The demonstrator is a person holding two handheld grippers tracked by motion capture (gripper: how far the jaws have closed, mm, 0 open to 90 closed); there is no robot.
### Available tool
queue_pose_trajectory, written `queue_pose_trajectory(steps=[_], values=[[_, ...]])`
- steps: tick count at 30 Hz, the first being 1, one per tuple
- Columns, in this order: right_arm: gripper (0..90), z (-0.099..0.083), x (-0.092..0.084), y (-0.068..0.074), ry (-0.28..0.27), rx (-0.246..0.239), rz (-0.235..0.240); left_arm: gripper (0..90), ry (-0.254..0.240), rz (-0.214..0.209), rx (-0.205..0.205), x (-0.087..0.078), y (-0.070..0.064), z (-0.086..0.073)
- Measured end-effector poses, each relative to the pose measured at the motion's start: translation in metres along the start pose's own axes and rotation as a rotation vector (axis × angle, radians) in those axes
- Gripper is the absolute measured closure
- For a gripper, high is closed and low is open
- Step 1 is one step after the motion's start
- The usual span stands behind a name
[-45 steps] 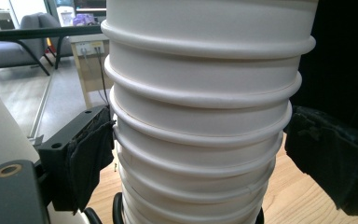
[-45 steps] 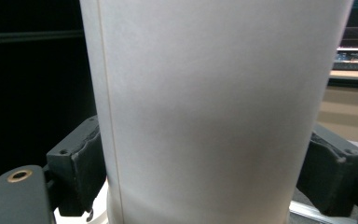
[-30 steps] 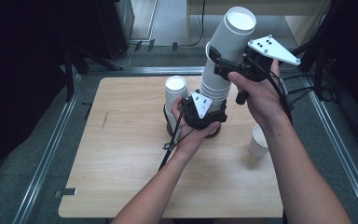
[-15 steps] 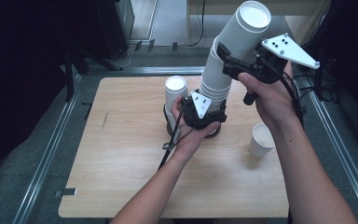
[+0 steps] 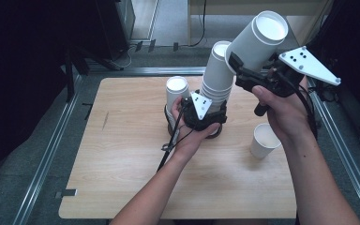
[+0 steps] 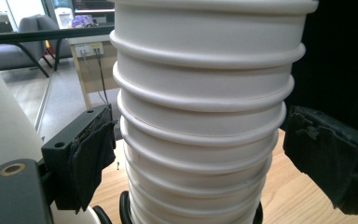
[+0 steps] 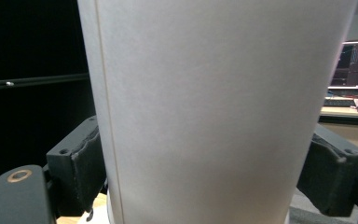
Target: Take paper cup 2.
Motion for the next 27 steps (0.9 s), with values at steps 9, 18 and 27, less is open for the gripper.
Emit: queue_pose_trajectory(steps=[9, 18, 27], values=[[13.9, -0.012, -0.019, -0.001, 0.009, -0.002, -0.012, 9.3, -0.003, -0.017, -0.004, -0.015, 0.003, -0.002], [14.0, -0.037, -0.04, 0.001, 0.027, -0.02, -0.042, 9.2, 0.004, -0.057, -0.022, -0.039, 0.006, -0.003], [13.9, -0.067, -0.054, 0.01, 0.061, -0.055, -0.062, 9.1, 0.021, -0.078, -0.016, -0.064, 0.006, -0.019]])
Point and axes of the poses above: each handheld gripper's, and its own axes: x roughly forward along the jaws, z roughly out of its top, y roughly to its left, the point moved 8 cm from there along x, roughly forward along the jaws, and after that the axes turned 8 degrees about z, right-handed, at the moved point
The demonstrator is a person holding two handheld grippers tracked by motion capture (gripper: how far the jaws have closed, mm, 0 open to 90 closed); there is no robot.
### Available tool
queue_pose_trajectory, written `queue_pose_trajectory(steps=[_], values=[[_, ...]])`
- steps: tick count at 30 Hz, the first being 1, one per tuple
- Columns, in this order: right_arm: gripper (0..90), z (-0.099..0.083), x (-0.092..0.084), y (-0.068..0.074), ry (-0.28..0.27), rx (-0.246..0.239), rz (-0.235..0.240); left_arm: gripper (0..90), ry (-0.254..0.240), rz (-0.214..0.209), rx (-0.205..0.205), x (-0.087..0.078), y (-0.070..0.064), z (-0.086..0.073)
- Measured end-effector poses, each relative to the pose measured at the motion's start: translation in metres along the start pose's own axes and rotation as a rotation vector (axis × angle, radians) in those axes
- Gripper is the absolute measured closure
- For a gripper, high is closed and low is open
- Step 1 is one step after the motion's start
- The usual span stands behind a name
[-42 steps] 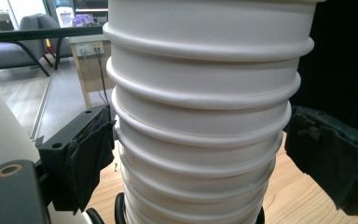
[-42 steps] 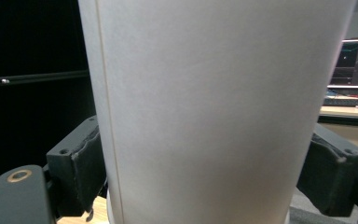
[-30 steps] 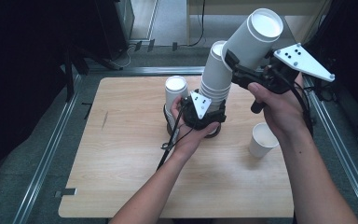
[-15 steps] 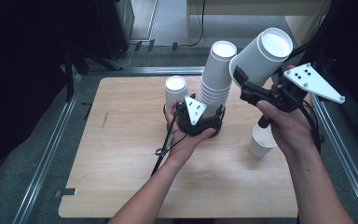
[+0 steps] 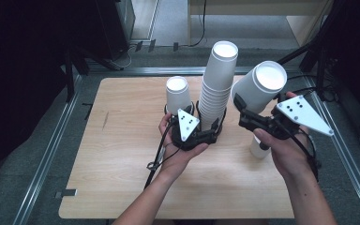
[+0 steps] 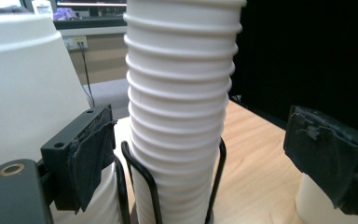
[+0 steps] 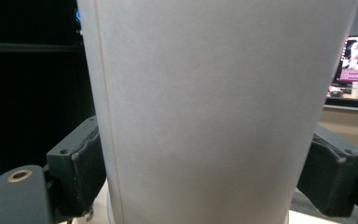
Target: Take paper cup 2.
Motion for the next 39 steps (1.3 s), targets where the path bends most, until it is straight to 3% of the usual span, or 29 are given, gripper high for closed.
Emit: queue_pose_trajectory(steps=[3, 8, 17, 25, 27, 33, 39], values=[[13.9, -0.015, -0.002, 0.006, 0.021, -0.014, -0.009, 9.1, 0.008, -0.004, 0.0, -0.005, -0.001, -0.006], [13.9, -0.026, -0.005, 0.01, 0.026, -0.022, -0.013, 9.2, 0.023, -0.005, -0.002, -0.015, 0.002, -0.015], [13.9, -0.056, -0.014, 0.026, 0.055, -0.097, -0.02, 9.2, 0.02, -0.011, 0.009, -0.037, 0.005, -0.021], [13.9, -0.078, -0.019, 0.032, 0.081, -0.122, -0.026, 9.2, 0.031, -0.029, -0.001, -0.058, 0.006, -0.036], [13.9, -0.085, -0.02, 0.034, 0.086, -0.101, -0.004, 9.2, 0.033, -0.029, -0.013, -0.061, 0.007, -0.039], [13.9, -0.101, -0.021, 0.037, 0.103, -0.109, 0.0, 9.1, 0.056, -0.031, -0.022, -0.069, 0.012, -0.048], [13.9, -0.116, -0.022, 0.039, 0.135, -0.195, -0.018, 9.2, 0.053, -0.053, -0.016, -0.075, 0.013, -0.05]])
Point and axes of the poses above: each handheld gripper's, and its own axes: x roughly forward along the jaws, z roughly out of its top, y roughly to its left, the point moved 8 cm from there along x, roughly forward along the jaws, and after that the axes turned 8 degrees about z, right-handed, at the moved point
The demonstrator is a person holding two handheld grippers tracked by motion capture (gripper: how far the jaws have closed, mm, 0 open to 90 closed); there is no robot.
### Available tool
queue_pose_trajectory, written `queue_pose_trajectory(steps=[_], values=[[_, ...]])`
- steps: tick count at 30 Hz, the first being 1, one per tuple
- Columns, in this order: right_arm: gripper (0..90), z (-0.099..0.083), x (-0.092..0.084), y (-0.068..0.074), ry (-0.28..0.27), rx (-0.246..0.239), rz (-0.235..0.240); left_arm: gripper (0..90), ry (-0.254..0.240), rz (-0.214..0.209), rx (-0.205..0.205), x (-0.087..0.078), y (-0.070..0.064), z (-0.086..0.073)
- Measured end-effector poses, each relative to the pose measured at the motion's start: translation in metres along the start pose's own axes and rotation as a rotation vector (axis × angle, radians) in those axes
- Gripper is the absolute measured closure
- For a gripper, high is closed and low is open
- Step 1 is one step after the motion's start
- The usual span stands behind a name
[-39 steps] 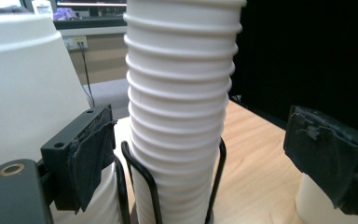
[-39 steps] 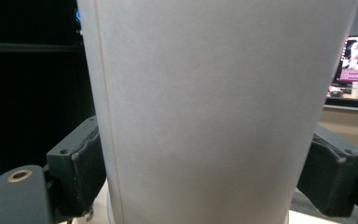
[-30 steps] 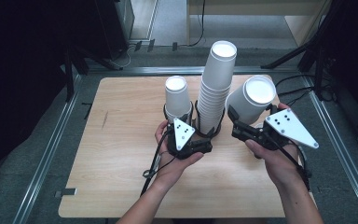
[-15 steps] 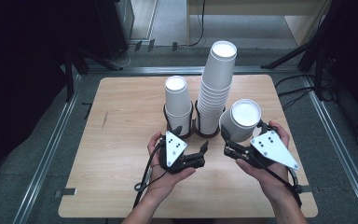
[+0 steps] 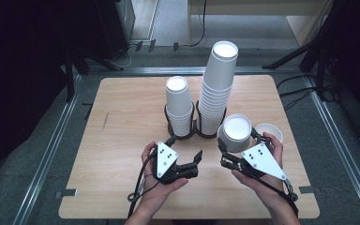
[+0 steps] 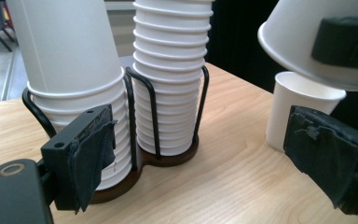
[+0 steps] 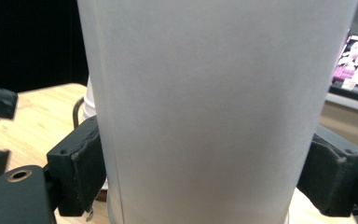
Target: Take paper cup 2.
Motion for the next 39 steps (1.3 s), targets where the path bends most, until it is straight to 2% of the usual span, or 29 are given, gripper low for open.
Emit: queue_pose_trajectory(steps=[4, 6, 9, 12, 17, 22, 24, 29, 33, 39], values=[[13.9, -0.01, 0.001, 0.002, 0.02, -0.048, -0.01, 9.2, 0.015, -0.023, 0.003, 0.0, 0.001, -0.004], [13.9, -0.017, 0.003, 0.002, 0.036, -0.098, -0.034, 9.2, 0.021, -0.034, -0.006, 0.001, 0.002, -0.005], [13.9, -0.022, 0.006, 0.005, 0.045, -0.148, -0.041, 9.2, 0.033, -0.059, -0.003, 0.001, -0.002, -0.007], [14.0, -0.024, 0.007, 0.008, 0.046, -0.172, -0.04, 9.2, 0.043, -0.086, 0.004, 0.001, -0.006, -0.008], [14.2, -0.029, 0.009, 0.014, 0.052, -0.282, -0.057, 9.2, 0.044, -0.116, 0.014, -0.002, -0.013, -0.007], [14.5, -0.034, 0.01, 0.016, 0.061, -0.367, -0.077, 9.2, 0.035, -0.138, 0.025, -0.005, -0.015, -0.004], [14.5, -0.036, 0.011, 0.018, 0.065, -0.41, -0.078, 9.2, 0.034, -0.14, 0.027, -0.005, -0.016, -0.003], [14.4, -0.04, 0.012, 0.021, 0.072, -0.453, -0.082, 9.2, 0.037, -0.163, 0.05, -0.006, -0.021, -0.005], [14.5, -0.043, 0.012, 0.023, 0.075, -0.519, -0.08, 9.2, 0.036, -0.179, 0.062, -0.008, -0.025, -0.004], [14.5, -0.045, 0.012, 0.031, 0.066, -0.586, -0.047, 9.5, 0.04, -0.201, 0.093, -0.009, -0.029, -0.006]])
Point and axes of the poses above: each handheld gripper's, and its own axes: x roughly forward along the jaws, z roughly out of its top, y roughly to its left, the point moved 8 cm from there along x, roughly forward along the jaws, and after that the axes turned 8 degrees about z, right-handed, at the moved point
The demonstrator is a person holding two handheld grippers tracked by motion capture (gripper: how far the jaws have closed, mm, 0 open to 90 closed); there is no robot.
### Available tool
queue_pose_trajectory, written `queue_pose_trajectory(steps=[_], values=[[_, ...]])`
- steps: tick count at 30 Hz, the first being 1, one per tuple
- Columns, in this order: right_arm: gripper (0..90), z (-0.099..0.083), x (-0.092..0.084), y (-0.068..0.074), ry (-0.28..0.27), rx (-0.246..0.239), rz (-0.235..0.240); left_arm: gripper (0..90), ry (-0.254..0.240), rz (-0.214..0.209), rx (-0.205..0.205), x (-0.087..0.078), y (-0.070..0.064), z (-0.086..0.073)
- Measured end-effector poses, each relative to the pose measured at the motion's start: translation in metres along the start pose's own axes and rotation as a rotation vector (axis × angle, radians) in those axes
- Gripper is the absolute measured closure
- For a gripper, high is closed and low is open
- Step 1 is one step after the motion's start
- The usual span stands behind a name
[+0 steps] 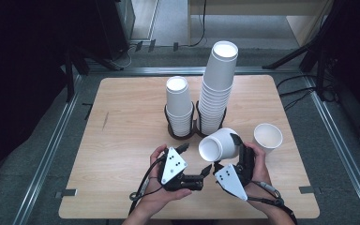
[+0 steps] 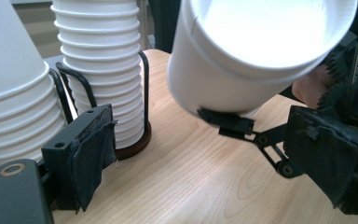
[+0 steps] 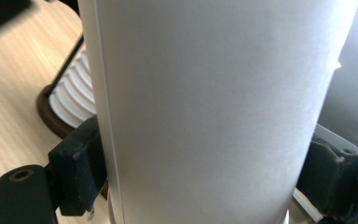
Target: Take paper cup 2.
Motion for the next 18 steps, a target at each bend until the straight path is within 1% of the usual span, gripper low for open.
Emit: queue_pose_trajectory(steps=[2, 3, 5, 7, 9, 11, 13, 17, 18], values=[[14.5, 0.001, 0.0, 0.004, -0.006, -0.018, 0.016, 9.5, -0.002, -0.004, 0.007, 0.0, -0.002, 0.0], [14.5, 0.001, 0.0, 0.007, -0.006, -0.037, 0.031, 9.7, -0.003, -0.004, 0.011, 0.0, -0.003, 0.0], [14.5, 0.001, 0.0, 0.009, -0.006, -0.045, 0.037, 9.7, -0.004, -0.008, 0.025, -0.001, -0.004, 0.0], [14.5, 0.001, 0.001, 0.013, -0.009, -0.054, 0.055, 10.1, -0.004, -0.005, 0.036, 0.0, -0.006, 0.0], [14.5, 0.001, 0.001, 0.018, -0.005, -0.073, 0.075, 12.5, -0.001, -0.003, 0.039, 0.0, -0.006, -0.001], [14.5, 0.001, 0.001, 0.019, -0.004, -0.076, 0.081, 12.6, 0.002, -0.003, 0.044, 0.001, -0.006, -0.002], [14.5, 0.001, 0.001, 0.023, -0.007, -0.087, 0.101, 12.8, 0.005, -0.004, 0.058, 0.001, -0.007, -0.003], [14.5, 0.001, 0.001, 0.026, -0.01, -0.092, 0.119, 12.9, 0.007, -0.01, 0.061, 0.001, -0.008, -0.004], [14.5, 0.002, 0.001, 0.028, -0.013, -0.102, 0.128, 13.0, 0.007, -0.011, 0.063, 0.001, -0.008, -0.004]])
Point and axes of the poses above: each handheld gripper's, and its own axes: x roughly forward along the jaws, z roughly out of its top, y roughly to its left, the point moved 8 cm from there along x, roughly forward along the jaws, and after that the axes turned 8 degrees about z, right-handed, at the moved point
